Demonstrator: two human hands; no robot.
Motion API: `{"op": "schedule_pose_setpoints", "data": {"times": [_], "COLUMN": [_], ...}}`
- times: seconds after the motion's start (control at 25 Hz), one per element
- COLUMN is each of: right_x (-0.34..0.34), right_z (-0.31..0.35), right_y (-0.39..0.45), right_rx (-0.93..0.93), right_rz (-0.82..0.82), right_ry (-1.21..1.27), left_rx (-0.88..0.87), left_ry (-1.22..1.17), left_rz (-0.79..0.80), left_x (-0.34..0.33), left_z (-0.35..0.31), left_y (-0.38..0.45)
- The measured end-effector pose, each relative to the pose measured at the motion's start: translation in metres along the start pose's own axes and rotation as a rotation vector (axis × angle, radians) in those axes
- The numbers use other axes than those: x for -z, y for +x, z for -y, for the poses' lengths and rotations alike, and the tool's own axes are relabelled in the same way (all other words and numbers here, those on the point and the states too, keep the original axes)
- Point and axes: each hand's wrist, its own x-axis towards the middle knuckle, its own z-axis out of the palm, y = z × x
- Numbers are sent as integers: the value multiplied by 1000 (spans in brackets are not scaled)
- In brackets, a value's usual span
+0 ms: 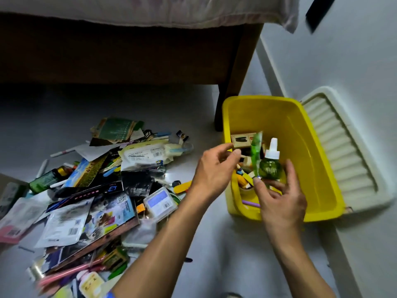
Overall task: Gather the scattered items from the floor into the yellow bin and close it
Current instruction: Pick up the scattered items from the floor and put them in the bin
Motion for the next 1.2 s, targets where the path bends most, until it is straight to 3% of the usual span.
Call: {"op": "schedule_pose_setpoints", "data": {"times": [0.08, 0.28, 0.4, 0.48, 0.56, 0.68, 0.76, 1.0, 1.12, 1.2], "right_x": [0, -37, -86, -120, -147, -158, -157, -150, -143, -139], "right_z": [-1, -26, -45, -54, -70, -102, -118, -145, -153, -158], "right_y": [-2, -38, -56, -52, -39, -17, -12, -19, -21, -23], "right_rx": [88, 378, 427, 326, 245, 254, 315, 363, 380, 291], "right_rz": [29, 214, 436, 592, 760, 1000, 1038, 908, 871, 853], "right_ry": [-61, -137, -233, -323, -574, -945, -1033, -1168, -1218, -1159], "left_rx": [94, 205, 75, -1, -15, 26, 51, 117, 94, 123], "left_ry": [14, 489, 796, 975, 1135, 1263, 1334, 1402, 1161, 863], "left_rz": [-117, -238, -109, 38, 129, 123, 117, 63, -73, -127], "left_x": [6, 48, 66, 67, 65, 68, 70, 58, 59, 62], "left_z": [25, 113, 151, 166, 176, 186, 189, 196, 196, 192], "left_y": [0, -8, 0, 13, 28, 34, 33, 35, 31, 26]}}
